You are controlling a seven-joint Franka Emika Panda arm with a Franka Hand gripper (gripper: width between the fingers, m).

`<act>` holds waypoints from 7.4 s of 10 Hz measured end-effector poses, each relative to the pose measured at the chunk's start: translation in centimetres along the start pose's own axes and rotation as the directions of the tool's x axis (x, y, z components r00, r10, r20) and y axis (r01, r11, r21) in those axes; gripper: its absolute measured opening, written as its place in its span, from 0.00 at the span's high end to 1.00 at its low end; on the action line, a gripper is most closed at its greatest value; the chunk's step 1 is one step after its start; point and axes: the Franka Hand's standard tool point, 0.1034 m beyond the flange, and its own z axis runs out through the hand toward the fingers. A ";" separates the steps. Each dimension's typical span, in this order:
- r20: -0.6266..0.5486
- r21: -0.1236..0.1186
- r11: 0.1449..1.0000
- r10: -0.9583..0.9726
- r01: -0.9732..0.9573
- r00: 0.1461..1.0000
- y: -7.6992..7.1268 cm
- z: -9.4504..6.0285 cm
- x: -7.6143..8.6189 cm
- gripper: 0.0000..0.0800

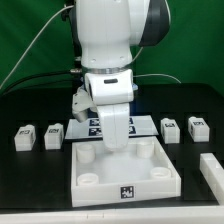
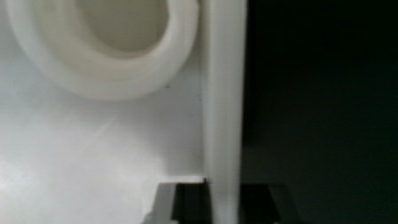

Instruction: Assemble one leg

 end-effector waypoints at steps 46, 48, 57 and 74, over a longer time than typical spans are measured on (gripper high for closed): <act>0.025 0.060 0.037 0.999 -0.998 0.039 1.1 -4.5 19.0 0.19; 0.349 0.023 -0.005 0.937 -1.000 0.003 -0.5 -3.5 19.5 0.19; 0.729 -0.005 -0.007 0.684 -1.000 -0.009 -1.8 -1.4 19.1 0.19; 0.699 -0.027 -0.026 0.714 -0.999 -0.037 -2.8 0.0 19.1 0.64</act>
Offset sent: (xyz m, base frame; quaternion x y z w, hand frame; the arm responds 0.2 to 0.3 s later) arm 0.0000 0.0000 0.0000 0.0000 0.0000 0.0000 1.0000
